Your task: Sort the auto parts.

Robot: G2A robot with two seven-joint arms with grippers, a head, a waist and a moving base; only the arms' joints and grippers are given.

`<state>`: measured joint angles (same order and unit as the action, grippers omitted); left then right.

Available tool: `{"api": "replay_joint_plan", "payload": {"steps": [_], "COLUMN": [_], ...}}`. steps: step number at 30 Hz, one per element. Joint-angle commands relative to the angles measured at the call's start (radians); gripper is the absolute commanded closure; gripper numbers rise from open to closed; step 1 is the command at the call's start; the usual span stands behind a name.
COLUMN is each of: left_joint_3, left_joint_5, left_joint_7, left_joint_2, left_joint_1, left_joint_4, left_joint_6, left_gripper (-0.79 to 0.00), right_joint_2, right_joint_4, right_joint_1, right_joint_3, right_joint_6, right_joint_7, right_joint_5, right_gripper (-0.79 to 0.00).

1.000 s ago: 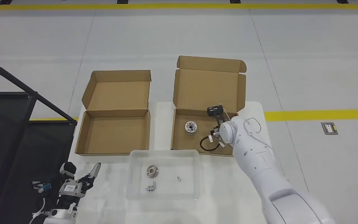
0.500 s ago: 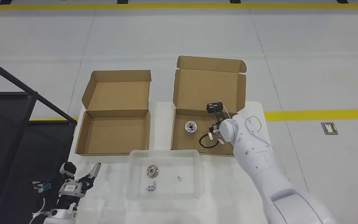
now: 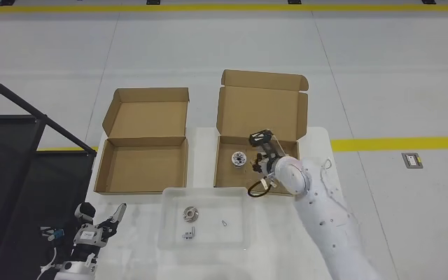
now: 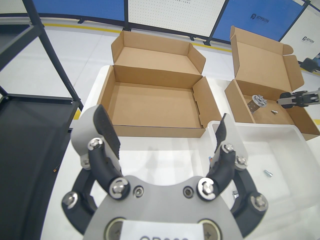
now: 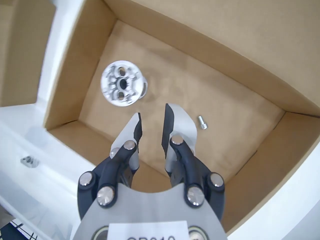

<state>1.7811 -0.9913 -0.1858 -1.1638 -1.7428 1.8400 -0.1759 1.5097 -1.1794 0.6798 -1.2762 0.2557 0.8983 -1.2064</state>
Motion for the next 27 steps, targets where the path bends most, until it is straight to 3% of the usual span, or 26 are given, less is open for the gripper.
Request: {"api": "replay_joint_plan", "payload": {"steps": [1, 4, 9, 11, 12, 27], "left_joint_3": [0.000, 0.000, 0.000, 0.000, 0.000, 0.000], "left_joint_5": [0.000, 0.000, 0.000, 0.000, 0.000, 0.000], "left_joint_7": [0.000, 0.000, 0.000, 0.000, 0.000, 0.000], "left_joint_2": [0.000, 0.000, 0.000, 0.000, 0.000, 0.000], "left_joint_1": [0.000, 0.000, 0.000, 0.000, 0.000, 0.000], "left_joint_4": [0.000, 0.000, 0.000, 0.000, 0.000, 0.000], "left_joint_6": [0.000, 0.000, 0.000, 0.000, 0.000, 0.000], "left_gripper": [-0.785, -0.785, -0.785, -0.785, -0.785, -0.785], "right_joint_2": [-0.011, -0.022, -0.034, -0.036, -0.036, -0.036], "right_joint_4": [-0.191, -0.369, -0.556, -0.603, -0.619, -0.625], "right_joint_1": [0.098, 0.201, 0.314, 0.344, 0.354, 0.367], "right_joint_3": [-0.017, -0.007, 0.069, 0.107, 0.124, 0.166], "right_joint_6": [0.051, 0.131, 0.205, 0.217, 0.219, 0.199], "right_joint_7": [0.044, 0.103, 0.199, 0.212, 0.221, 0.218], "right_joint_5": [0.017, 0.041, 0.003, 0.004, 0.000, -0.034], "right_gripper": [-0.256, -0.274, -0.388, -0.699, -0.785, -0.785]}}
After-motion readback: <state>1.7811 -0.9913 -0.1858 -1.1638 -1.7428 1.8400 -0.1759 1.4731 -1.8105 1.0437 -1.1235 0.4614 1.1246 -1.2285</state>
